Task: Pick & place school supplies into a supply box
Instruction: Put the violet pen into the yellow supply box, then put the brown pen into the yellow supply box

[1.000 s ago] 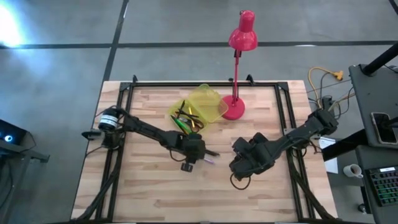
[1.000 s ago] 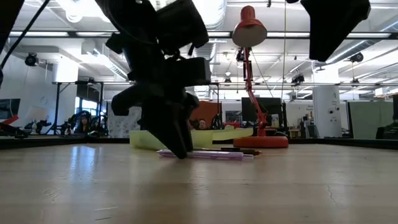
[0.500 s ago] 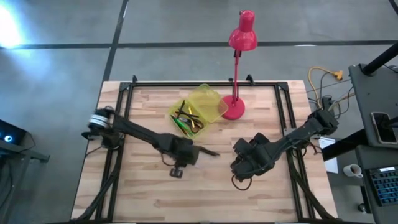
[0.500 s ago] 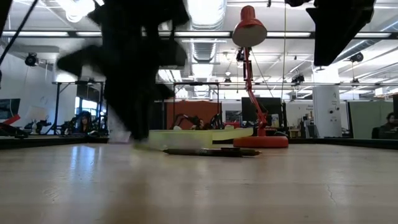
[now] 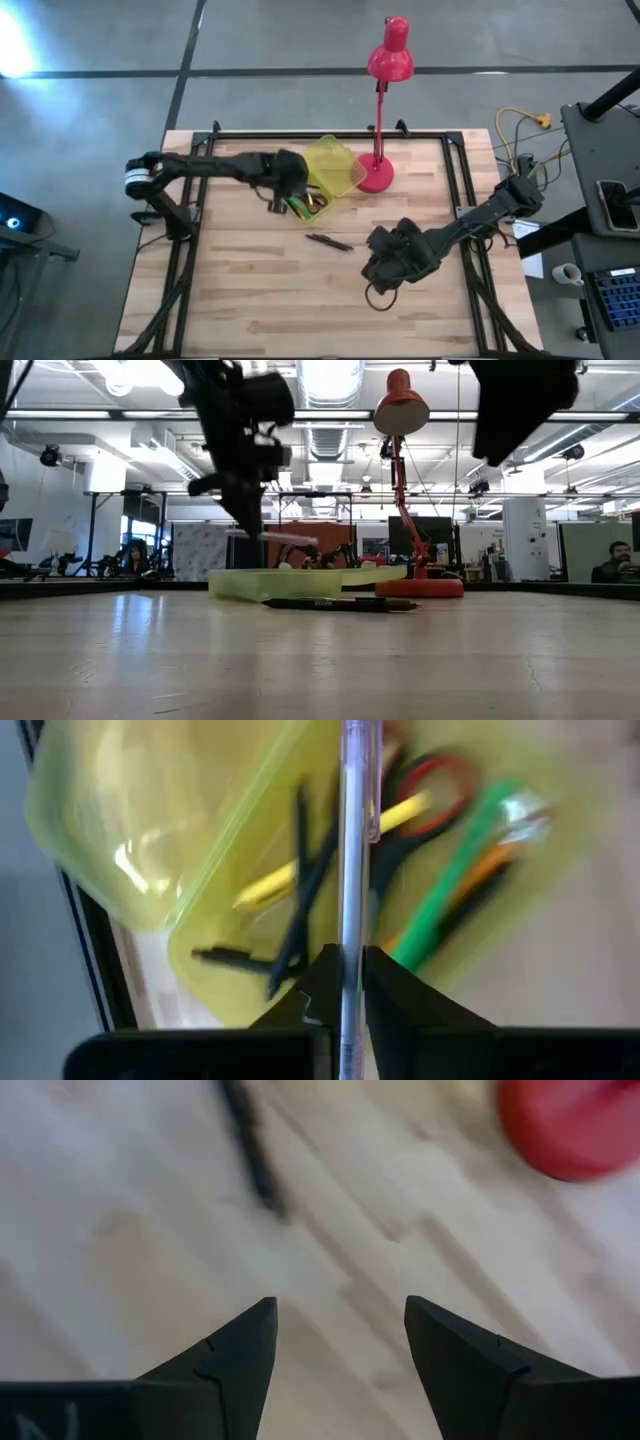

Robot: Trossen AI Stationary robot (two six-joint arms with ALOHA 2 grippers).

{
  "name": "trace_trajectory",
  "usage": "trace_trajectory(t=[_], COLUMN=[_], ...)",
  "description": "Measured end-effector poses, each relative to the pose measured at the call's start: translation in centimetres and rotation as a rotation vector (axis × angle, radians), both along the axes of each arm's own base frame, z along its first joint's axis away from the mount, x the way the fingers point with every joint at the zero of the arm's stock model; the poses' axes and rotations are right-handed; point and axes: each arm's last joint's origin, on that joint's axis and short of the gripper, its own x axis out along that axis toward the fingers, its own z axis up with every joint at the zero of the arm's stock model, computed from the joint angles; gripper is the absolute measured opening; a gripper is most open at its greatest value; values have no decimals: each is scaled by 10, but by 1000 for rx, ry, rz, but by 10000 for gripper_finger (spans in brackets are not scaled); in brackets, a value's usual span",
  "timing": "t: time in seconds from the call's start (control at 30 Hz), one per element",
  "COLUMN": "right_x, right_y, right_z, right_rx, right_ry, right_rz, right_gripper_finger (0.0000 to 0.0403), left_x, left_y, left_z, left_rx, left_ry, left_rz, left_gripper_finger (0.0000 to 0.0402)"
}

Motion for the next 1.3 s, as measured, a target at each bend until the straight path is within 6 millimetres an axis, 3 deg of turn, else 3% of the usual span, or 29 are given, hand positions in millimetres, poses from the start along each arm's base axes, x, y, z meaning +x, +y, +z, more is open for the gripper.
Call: trace_trajectory(t=[0.13,0.3,0.43,0.57,0.67,0.8,0.93,1.17,1.3], right_x=[14,31,43,61,77,94,104,118,123], right_y=[7,7,-1,-19,-39,-63,-78,-87,-85], right_z=[-1,-13,-30,-49,-61,-73,-90,-114,-114], right_rx=[41,19,5,85,139,239,289,272,363], right_ry=[-93,-100,-10,69,78,55,62,55,1], right_rz=[63,143,205,282,323,341,336,291,273], right_gripper_finger=[212,212,212,201,187,175,176,177,170], left_x=[1,8,-2,-21,-34,-54,-74,-93,-95], left_y=[21,22,14,-17,-57,-110,-147,-176,-184], left_z=[-7,-3,7,28,39,44,37,15,8], left_rx=[-34,-25,-31,-183,-296,-462,-590,-647,-678], left_ry=[-14,-99,-93,-180,-285,-404,-502,-529,-516], left_rz=[47,45,118,327,345,346,397,494,518], left_gripper_finger=[60,130,172,186,186,180,175,175,175])
